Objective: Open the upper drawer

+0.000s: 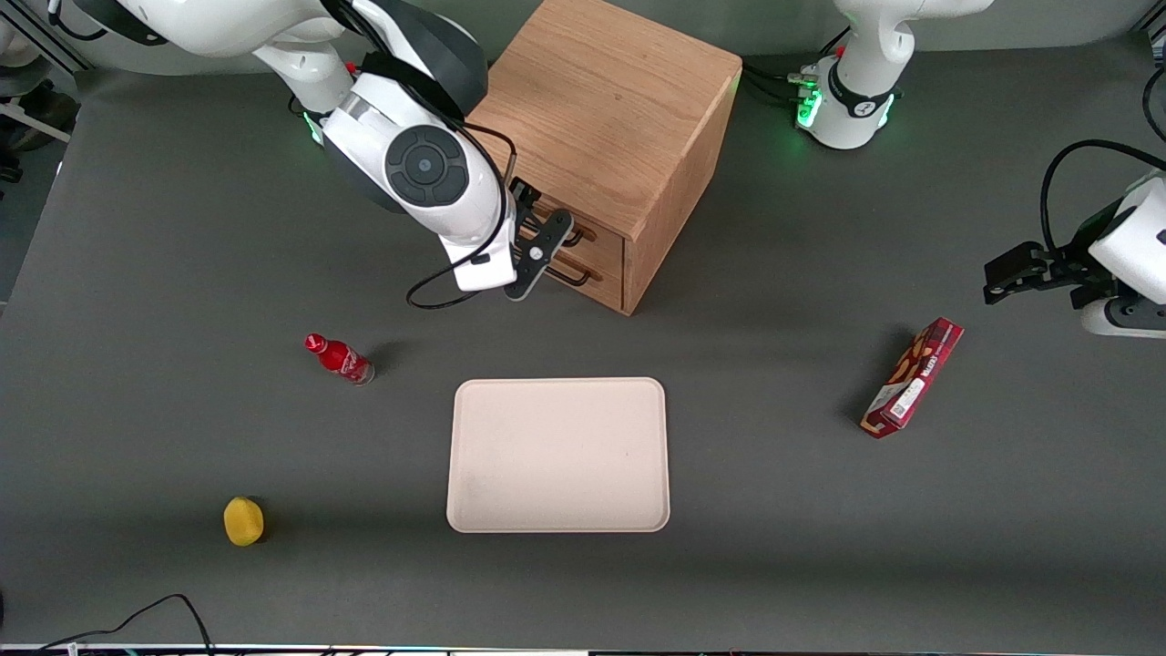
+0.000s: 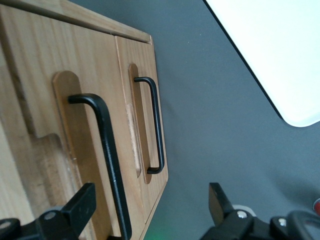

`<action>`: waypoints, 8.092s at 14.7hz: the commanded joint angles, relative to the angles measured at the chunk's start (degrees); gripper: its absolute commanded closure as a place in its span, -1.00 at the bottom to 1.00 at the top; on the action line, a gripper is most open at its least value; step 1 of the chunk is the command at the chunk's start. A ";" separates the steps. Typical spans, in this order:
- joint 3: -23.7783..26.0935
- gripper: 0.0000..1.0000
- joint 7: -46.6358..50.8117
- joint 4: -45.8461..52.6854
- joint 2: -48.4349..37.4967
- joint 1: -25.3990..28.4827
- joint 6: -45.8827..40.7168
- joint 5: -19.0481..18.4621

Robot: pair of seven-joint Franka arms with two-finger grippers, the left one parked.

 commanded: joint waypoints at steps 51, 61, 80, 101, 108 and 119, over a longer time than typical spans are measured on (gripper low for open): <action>-0.37 -1.00 1.18 -6.38 1.98 -3.09 11.77 -9.47; -1.24 -1.00 1.18 -2.86 6.11 -4.50 11.68 -16.06; -3.53 -1.00 0.65 3.72 10.25 -4.41 11.60 -22.04; -6.42 -1.00 -1.20 11.19 11.48 -3.88 11.25 -27.58; -6.96 -1.00 -1.99 13.92 12.88 -3.70 10.98 -27.93; -4.15 -1.00 -1.81 14.10 12.80 -2.03 2.11 -24.07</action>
